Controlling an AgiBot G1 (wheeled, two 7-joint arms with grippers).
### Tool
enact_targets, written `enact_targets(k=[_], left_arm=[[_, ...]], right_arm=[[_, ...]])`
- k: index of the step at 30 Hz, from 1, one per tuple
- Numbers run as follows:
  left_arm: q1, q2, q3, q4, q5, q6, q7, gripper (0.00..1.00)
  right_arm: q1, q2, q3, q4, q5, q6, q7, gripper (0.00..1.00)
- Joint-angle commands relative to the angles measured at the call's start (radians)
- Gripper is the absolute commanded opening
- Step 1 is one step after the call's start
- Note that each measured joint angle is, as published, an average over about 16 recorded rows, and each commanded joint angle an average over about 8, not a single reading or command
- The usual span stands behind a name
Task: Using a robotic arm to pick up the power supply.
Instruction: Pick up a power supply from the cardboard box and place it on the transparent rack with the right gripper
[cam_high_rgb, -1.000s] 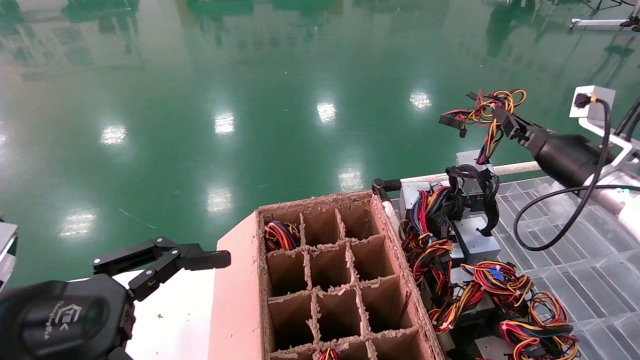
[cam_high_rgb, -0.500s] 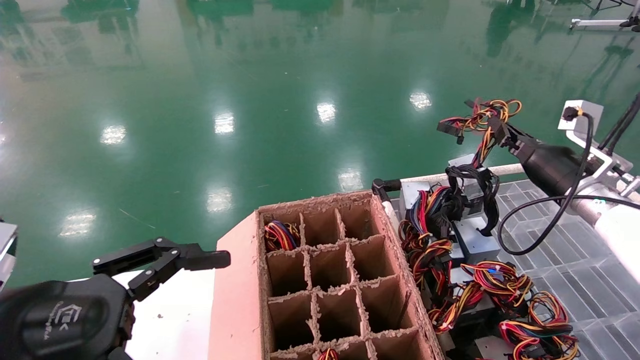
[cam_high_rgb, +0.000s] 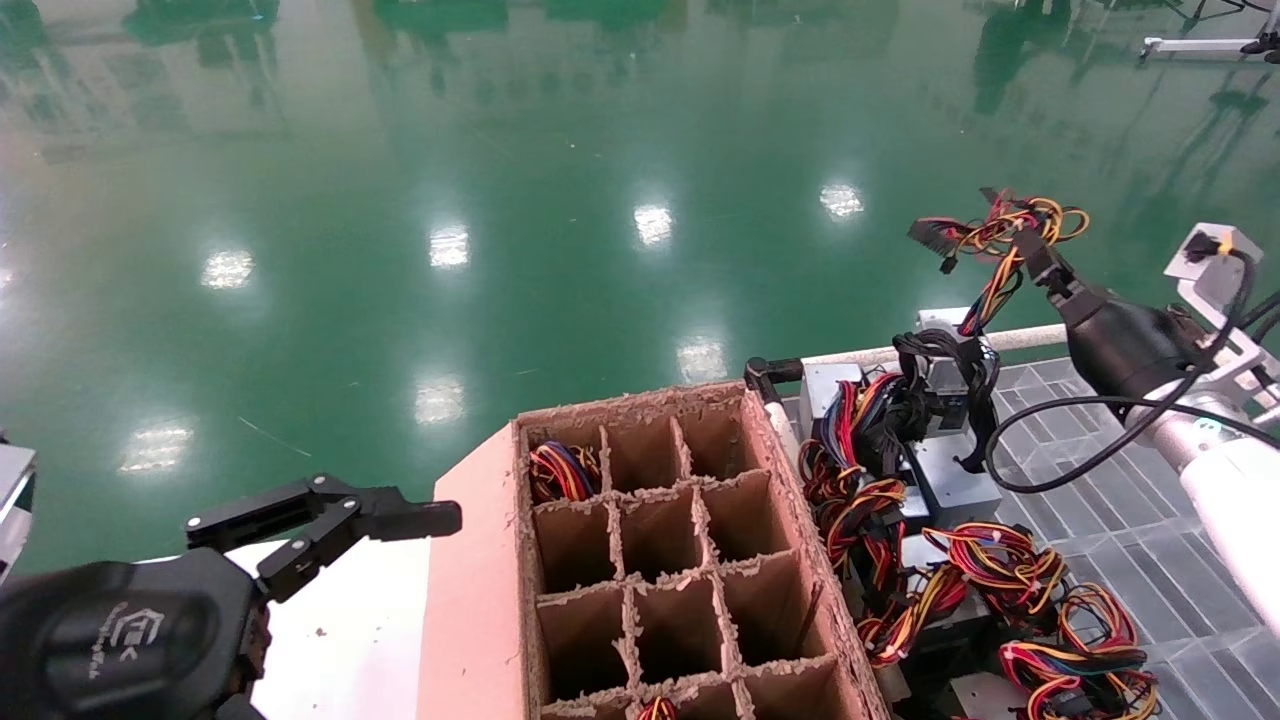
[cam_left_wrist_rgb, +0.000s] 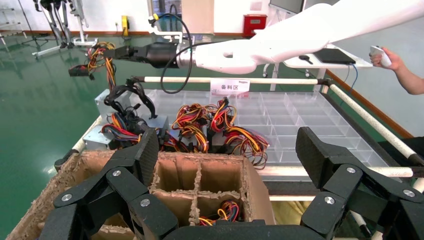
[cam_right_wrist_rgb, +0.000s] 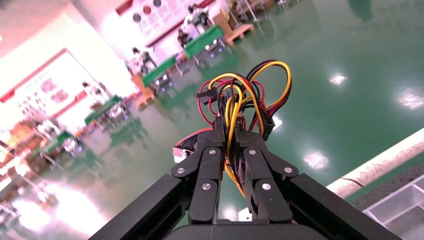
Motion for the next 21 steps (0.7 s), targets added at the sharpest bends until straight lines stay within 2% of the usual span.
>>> enact_targets(k=[1, 12, 21], left_arm=[[0.0, 0.0, 0.0, 0.0, 0.0, 0.0, 0.0, 1.0], [0.0, 0.0, 0.0, 0.0, 0.0, 0.0, 0.0, 1.0], [0.0, 0.0, 0.0, 0.0, 0.0, 0.0, 0.0, 1.0]], right_arm=[[-0.011, -0.006, 0.019, 0.003, 0.027, -0.003, -0.006, 0.0], [-0.045, -0.046, 0.085, 0.006, 0.121, -0.004, -0.088, 0.0], [-0.062, -0.068, 0.098, 0.008, 0.14, -0.021, -0.147, 0.0]])
